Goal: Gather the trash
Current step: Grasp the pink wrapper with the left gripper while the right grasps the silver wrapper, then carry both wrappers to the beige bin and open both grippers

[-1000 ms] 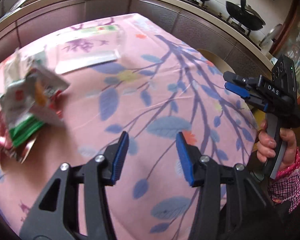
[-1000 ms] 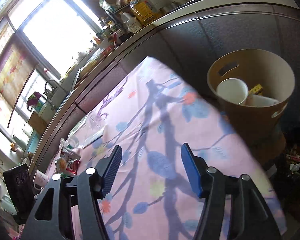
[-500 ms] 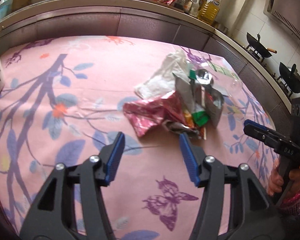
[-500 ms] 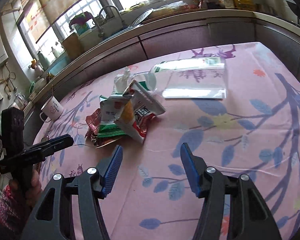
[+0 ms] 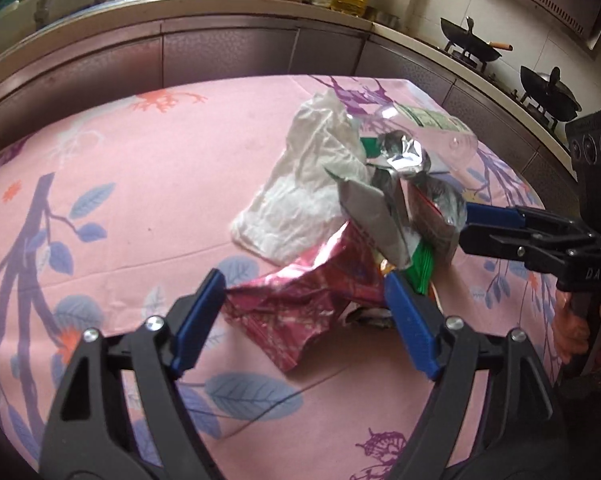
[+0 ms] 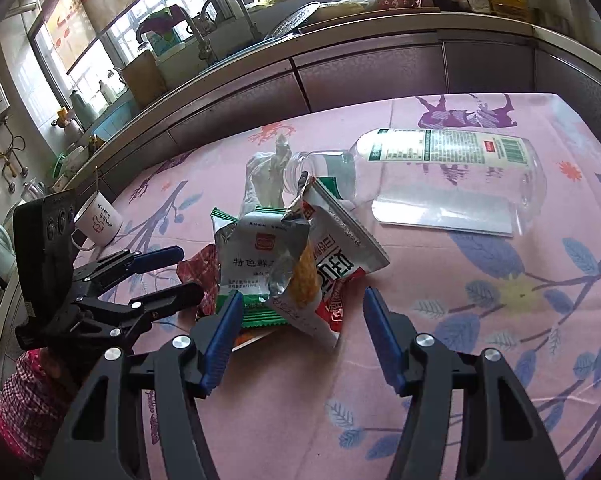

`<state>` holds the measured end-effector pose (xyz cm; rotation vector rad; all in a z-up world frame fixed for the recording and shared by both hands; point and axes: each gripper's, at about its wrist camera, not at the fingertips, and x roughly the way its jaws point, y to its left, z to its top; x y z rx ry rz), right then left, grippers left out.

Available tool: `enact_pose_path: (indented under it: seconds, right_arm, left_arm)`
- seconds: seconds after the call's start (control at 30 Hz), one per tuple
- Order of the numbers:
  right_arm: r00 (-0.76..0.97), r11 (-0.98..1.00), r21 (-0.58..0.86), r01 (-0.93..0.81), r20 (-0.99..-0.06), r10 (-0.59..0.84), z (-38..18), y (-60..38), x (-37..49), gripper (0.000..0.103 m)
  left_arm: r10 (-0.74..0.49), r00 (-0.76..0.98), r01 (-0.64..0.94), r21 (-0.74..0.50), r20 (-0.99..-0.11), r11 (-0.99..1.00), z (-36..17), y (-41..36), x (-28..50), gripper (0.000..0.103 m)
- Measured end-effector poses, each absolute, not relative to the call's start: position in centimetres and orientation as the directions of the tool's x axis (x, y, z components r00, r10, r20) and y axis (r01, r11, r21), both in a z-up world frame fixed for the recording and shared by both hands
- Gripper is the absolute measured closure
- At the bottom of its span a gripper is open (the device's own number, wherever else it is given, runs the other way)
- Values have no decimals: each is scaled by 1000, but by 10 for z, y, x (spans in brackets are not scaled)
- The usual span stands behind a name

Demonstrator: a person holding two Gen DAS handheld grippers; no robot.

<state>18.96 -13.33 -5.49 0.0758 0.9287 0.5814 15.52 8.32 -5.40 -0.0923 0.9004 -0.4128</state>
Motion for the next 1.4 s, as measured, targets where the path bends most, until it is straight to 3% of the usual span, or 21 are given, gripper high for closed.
enact_pose_path:
  seconds: [0.23,0.4,0.5,0.8,1.0,1.13,1.2,1.23,1.27,1.3,1.4]
  right_arm:
    - [489,868,251,-429,-743,457,-61,-136,185,44]
    - [511,873,228,-430,-736,444,-61,-136,184,44]
    - [511,876,239,-419,-735,445,-62,-139,185,44]
    - [501,874,275,-400,-734,460,-65,-147,182,44]
    - [496,866,276,-417,-730,471,-68,-145,182,44]
    - [498,865,284,-413,-725,476,-69,-143,183,44]
    - [507,864,273,-423,-718,476,-66,-142,181,45]
    - [515,862,260,-435,-714,475,-64,-142,179,49]
    - [516,860,246,-448,-714,473,-63,-141,178,65]
    - [514,856,240,-458,-714,475,-62,-141,176,83]
    - [518,849,261,-459,-698,494,-58,-151,170,96]
  left_arm:
    - [-508,501,407,-327,-701,853,-46,78,120,26]
    - [-382,576,367,-189,-723,911,-38,77,124,25]
    - [-386,567,369,-195,-728,909,-36,83,149,23]
    - [-606,355,437,-447,-711,780,-58,95,176,21]
    - [-630,357,431,-477,-690,766,-59,98,139,22]
    - [-597,386,361,-480,-704,799,-62,97,137,44]
    - [-591,381,322,-497,-711,806,-64,97,140,68]
    - [-587,382,312,-498,-714,809,-64,97,140,71]
    - [-584,393,316,-492,-710,811,-63,96,137,79]
    - [-576,406,324,-478,-709,817,-60,95,134,94]
    - [-581,435,316,-488,-687,814,-53,100,118,95]
